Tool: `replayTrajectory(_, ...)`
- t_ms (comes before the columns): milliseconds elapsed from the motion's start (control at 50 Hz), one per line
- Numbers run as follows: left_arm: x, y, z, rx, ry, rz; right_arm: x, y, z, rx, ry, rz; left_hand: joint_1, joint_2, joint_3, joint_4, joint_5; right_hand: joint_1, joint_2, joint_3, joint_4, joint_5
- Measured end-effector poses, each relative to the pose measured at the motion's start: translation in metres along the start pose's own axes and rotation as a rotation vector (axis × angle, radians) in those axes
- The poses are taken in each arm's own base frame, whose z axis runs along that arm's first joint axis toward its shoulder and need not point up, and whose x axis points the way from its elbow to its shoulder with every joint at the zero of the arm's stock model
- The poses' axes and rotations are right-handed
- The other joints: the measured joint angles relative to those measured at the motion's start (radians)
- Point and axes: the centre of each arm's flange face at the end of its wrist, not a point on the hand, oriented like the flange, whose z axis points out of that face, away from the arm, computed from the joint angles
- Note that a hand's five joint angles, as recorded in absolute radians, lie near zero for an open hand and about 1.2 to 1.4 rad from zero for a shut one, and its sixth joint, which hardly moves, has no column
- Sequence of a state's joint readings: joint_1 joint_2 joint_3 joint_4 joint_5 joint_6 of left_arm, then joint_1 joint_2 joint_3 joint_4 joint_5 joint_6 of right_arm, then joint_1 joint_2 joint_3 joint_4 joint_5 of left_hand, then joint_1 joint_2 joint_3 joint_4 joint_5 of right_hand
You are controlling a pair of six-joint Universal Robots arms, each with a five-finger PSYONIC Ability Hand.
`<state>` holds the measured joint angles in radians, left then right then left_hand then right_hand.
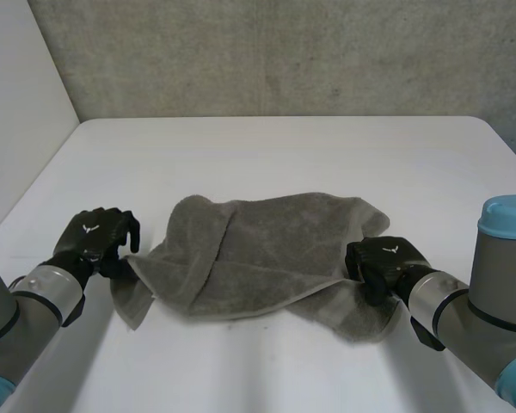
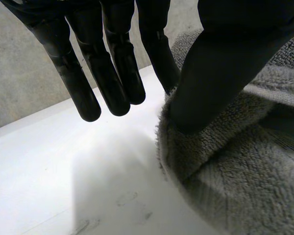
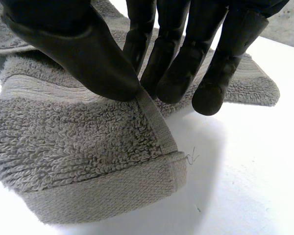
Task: Fold the towel.
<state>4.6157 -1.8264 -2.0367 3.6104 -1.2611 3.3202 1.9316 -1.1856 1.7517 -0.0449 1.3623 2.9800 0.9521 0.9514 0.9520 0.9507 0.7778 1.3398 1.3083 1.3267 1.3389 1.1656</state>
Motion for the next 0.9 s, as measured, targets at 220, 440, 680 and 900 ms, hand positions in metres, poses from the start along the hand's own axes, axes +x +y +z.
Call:
replayTrajectory(220, 0.001, 0.005, 0.002, -0.014, 0.008, -0.001, 0.000, 0.000, 0.001, 0.011, 0.002, -0.008, -0.049, -0.050, -0.050, -0.050, -0.050, 0.000, 0.000, 0.000, 0.000, 0.000)
replayTrajectory(440, 0.004, 0.017, 0.011, -0.047, 0.027, -0.001, 0.002, -0.008, 0.004, 0.036, 0.006, -0.059, 0.230, 0.250, 0.248, 0.249, 0.237, 0.000, 0.000, 0.000, 0.000, 0.000)
replayTrajectory(680, -0.009, -0.050, 0.070, 0.206, 0.008, 0.136, 0.023, -0.083, 0.045, 0.250, 0.107, -0.355, 0.243, 0.266, 0.264, 0.266, 0.251, 0.000, 0.000, 0.007, 0.000, 0.000)
replayTrajectory(900, -0.022, -0.228, 0.097, 0.888, -0.134, 0.208, 0.046, -0.247, 0.049, 0.862, 0.362, -0.481, 0.244, 0.266, 0.264, 0.267, 0.251, 0.001, 0.000, 0.010, 0.000, 0.000)
